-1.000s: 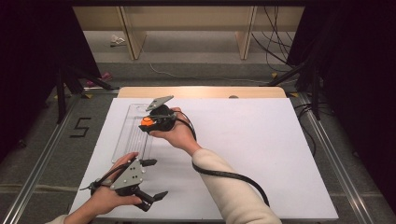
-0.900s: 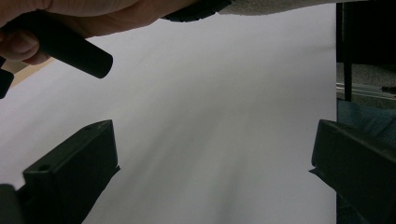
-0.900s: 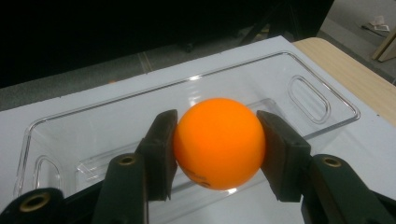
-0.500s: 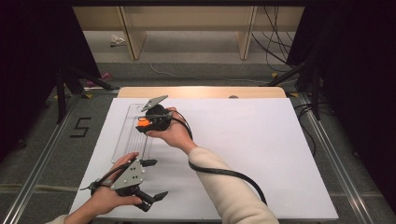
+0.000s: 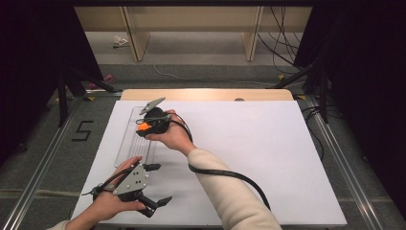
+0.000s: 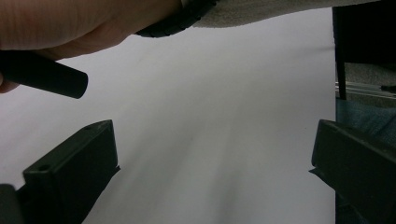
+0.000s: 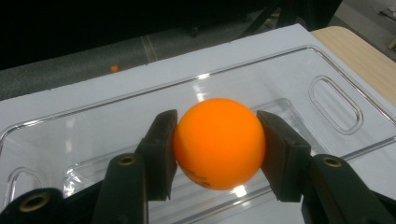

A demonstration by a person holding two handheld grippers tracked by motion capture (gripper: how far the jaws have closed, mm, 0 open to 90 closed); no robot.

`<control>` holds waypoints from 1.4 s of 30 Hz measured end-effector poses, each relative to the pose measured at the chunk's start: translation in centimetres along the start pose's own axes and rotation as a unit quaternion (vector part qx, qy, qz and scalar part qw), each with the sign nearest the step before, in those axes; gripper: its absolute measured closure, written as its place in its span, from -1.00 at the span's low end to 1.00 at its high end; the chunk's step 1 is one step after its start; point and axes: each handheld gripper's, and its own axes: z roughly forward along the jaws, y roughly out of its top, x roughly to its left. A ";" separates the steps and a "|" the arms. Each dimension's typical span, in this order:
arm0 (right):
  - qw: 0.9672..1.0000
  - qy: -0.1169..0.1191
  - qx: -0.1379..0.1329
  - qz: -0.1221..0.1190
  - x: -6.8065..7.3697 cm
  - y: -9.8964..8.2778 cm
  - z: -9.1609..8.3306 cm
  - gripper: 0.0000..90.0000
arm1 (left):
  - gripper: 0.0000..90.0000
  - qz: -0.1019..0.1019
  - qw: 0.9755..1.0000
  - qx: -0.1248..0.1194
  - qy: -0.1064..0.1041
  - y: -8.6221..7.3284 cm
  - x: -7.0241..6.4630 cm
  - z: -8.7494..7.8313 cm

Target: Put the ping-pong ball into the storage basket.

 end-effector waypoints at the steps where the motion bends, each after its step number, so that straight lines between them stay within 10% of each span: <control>1: 1.000 0.001 0.001 -0.002 0.0 0.1 0.1 0.14 | -1.00 0.001 1.000 0.000 0.000 0.0 0.0 0.0; 42: 1.000 0.003 0.020 0.003 0.2 0.8 2.8 0.14 | -1.00 0.006 1.000 0.004 -0.003 0.0 -0.1 0.1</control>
